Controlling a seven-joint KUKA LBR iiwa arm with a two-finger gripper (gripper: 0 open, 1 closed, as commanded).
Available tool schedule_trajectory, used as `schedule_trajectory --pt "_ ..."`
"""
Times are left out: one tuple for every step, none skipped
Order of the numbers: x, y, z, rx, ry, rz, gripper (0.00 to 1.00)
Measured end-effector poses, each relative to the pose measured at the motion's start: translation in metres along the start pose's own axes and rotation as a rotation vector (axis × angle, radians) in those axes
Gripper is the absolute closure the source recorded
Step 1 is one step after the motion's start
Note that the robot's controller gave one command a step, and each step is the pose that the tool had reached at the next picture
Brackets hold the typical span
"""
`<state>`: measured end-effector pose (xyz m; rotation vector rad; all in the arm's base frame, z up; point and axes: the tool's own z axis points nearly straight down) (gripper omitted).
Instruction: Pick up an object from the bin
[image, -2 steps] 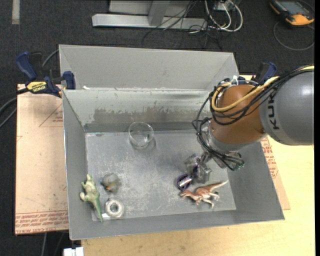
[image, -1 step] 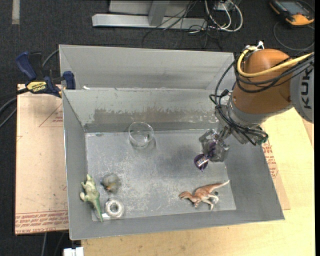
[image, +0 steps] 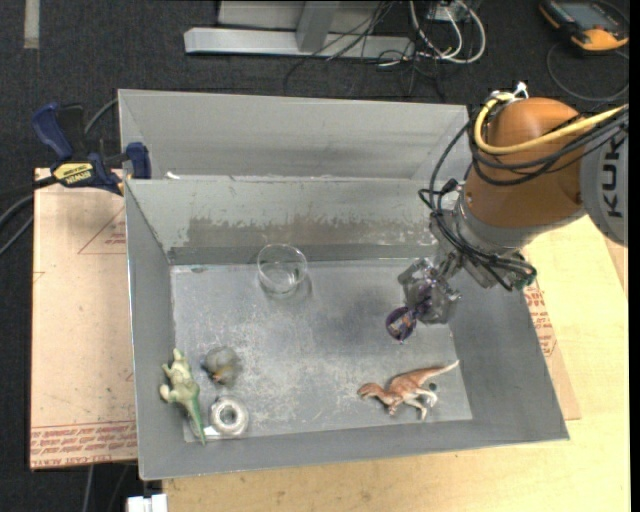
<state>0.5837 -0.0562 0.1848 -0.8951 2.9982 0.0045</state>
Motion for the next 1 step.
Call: schedule_trajectory --pt "-0.0166 -0.0134 0.0652 0.002 -0.004 -0.105 1.00"
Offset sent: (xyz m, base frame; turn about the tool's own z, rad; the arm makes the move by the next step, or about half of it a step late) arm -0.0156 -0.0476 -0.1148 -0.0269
